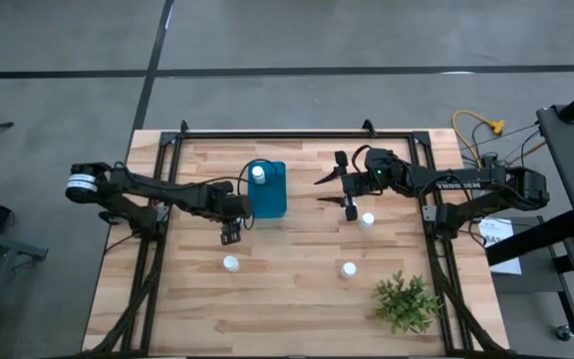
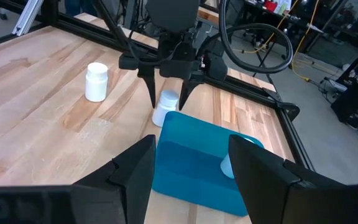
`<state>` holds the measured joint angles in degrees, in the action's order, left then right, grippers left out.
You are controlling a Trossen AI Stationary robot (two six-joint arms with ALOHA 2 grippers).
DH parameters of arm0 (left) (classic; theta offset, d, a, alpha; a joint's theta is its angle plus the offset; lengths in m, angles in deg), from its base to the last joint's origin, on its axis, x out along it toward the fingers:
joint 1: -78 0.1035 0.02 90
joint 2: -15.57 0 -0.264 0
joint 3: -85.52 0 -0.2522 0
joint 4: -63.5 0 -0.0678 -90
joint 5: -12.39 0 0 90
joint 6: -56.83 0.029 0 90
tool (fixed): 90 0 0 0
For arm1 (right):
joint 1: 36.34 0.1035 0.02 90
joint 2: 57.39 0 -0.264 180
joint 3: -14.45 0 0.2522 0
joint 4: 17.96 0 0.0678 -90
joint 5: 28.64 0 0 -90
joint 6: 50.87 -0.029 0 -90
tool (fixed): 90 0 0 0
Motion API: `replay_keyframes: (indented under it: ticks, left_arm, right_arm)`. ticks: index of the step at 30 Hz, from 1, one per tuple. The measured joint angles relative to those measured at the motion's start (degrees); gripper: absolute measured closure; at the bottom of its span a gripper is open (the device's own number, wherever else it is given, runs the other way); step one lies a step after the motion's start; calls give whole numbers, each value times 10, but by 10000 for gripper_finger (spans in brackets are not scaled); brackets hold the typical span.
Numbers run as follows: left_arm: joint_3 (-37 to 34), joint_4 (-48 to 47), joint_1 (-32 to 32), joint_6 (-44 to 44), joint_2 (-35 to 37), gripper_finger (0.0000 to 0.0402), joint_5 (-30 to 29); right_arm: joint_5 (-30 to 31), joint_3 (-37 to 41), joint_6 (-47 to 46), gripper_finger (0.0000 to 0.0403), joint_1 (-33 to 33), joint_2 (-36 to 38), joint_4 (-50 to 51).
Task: Pick and place pill bottles into a basket
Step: Put the white medicine bottle into the blue bin
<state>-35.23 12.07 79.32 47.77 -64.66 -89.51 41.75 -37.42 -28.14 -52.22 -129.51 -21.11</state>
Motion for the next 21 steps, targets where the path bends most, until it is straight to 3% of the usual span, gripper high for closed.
replay_keyframes:
  ticks: [6, 21]
  left_arm:
    - [0, 1, 1, 0, 1, 245, 1]
    - [7, -27, 1, -23, 29, 244, 47]
  right_arm:
    - [0, 0, 0, 209, 0, 0, 0]
    - [-5, 0, -1, 209, 7, -1, -6]
